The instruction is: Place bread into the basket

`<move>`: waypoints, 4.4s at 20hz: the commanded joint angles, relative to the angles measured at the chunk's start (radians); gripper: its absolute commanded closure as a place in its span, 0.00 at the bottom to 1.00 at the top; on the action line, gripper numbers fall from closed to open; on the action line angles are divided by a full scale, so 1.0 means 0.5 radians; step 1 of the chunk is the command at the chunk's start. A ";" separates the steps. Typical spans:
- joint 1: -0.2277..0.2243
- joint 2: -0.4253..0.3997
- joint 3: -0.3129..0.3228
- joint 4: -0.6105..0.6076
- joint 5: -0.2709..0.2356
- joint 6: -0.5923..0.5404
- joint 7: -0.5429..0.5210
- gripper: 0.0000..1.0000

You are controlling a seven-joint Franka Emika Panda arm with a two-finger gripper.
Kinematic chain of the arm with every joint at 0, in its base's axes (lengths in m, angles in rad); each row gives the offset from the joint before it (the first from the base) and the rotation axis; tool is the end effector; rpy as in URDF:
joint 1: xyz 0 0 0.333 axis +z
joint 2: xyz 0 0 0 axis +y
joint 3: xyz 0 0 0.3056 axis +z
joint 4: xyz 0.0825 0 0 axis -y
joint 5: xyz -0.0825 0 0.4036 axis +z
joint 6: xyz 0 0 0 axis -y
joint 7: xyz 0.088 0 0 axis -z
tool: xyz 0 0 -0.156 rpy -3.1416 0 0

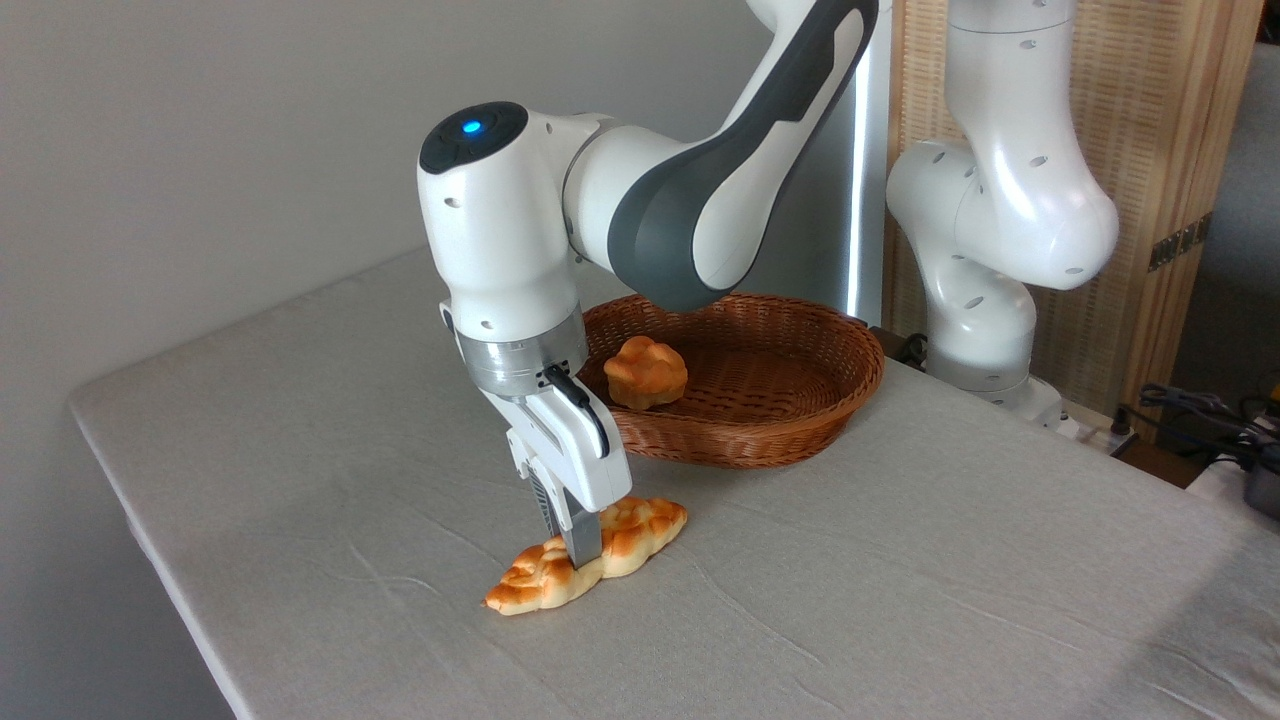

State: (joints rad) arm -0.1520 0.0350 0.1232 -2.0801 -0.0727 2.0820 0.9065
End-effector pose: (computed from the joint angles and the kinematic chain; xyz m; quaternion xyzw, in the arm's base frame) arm 0.5636 -0.0231 0.3386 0.9002 -0.4341 -0.0024 0.0334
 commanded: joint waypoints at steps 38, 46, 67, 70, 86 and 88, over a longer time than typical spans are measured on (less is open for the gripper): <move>-0.758 -1.021 0.337 -0.531 0.385 -1.087 0.009 0.00; -0.709 -1.000 0.337 -0.445 0.296 -1.084 0.009 0.00; 0.025 -0.196 0.008 0.908 -0.066 -1.004 -0.006 0.00; 0.040 -0.171 -0.065 0.911 -0.045 -1.004 -0.128 0.00; 0.080 -0.171 -0.176 0.899 0.038 -0.943 -0.288 0.00; 0.080 -0.168 -0.176 0.899 0.041 -0.906 -0.294 0.00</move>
State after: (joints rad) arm -0.1235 -0.0612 0.0458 -1.6456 -0.0674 1.6007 0.7885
